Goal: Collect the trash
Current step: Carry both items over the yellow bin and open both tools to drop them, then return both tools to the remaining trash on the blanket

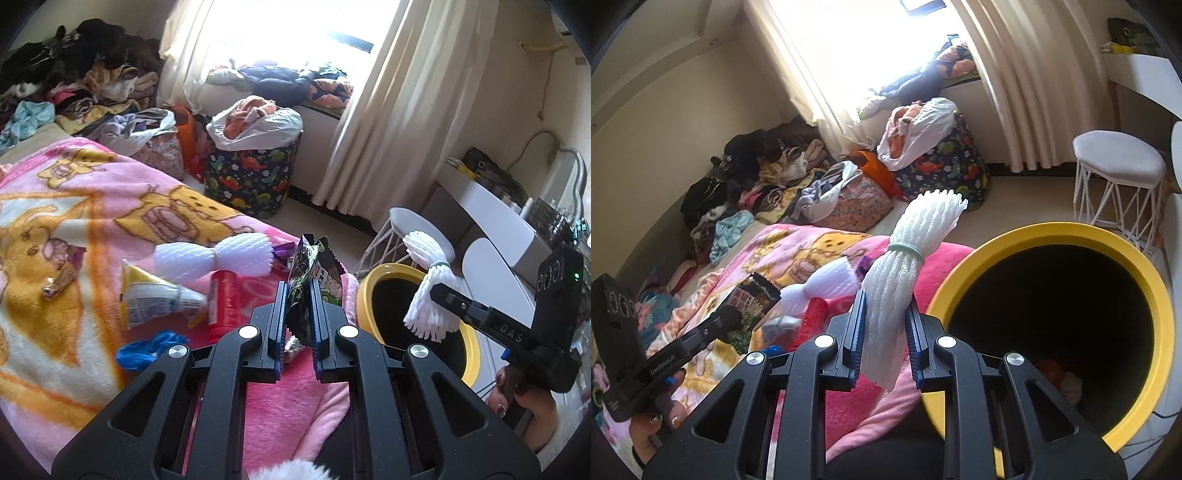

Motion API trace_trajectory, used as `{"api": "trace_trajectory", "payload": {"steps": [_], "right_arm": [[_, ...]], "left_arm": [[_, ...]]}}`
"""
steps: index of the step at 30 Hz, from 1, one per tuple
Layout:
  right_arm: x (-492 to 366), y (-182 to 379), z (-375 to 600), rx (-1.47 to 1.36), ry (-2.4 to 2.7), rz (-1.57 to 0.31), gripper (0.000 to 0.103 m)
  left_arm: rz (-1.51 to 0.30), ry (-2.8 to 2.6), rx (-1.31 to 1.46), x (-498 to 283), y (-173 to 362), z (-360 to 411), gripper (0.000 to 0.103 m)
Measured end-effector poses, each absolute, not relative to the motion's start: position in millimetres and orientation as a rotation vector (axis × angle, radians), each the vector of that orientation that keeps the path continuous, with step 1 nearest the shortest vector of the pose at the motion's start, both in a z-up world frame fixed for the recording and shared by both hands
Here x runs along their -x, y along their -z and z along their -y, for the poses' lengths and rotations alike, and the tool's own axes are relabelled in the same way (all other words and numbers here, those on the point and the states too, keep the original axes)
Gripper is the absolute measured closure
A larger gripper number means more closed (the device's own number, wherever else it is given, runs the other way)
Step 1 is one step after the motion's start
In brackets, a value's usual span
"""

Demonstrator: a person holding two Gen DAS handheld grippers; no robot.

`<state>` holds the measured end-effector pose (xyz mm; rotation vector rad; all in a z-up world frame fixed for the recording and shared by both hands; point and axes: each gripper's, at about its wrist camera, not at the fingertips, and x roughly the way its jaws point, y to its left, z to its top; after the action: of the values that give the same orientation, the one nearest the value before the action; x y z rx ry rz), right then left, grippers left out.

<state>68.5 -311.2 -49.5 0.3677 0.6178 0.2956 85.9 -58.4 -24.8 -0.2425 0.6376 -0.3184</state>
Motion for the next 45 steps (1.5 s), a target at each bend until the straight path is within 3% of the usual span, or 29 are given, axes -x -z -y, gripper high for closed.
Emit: {"api": "trace_trajectory", "payload": {"steps": [40,41,43,45], "right_arm": [[-77,103,418,-0.531,-0.013,-0.76,0.081],[-77,104,419,-0.535,-0.01,-0.762,0.081],[-78,106,420,-0.544,-0.004,-0.773,0.075],[-79,105,420,-0.545,0.006,-0.771,0.061]], "left_arm": [[-0.774,0.564,0.052,-117,67,204,0.096],[-0.777,0.567,0.058,-119,68,204,0.094],[-0.785,0.568,0.073,-124,71,204,0.078],[-0.78,0.559,0.087,-126,72,200,0.048]]}}
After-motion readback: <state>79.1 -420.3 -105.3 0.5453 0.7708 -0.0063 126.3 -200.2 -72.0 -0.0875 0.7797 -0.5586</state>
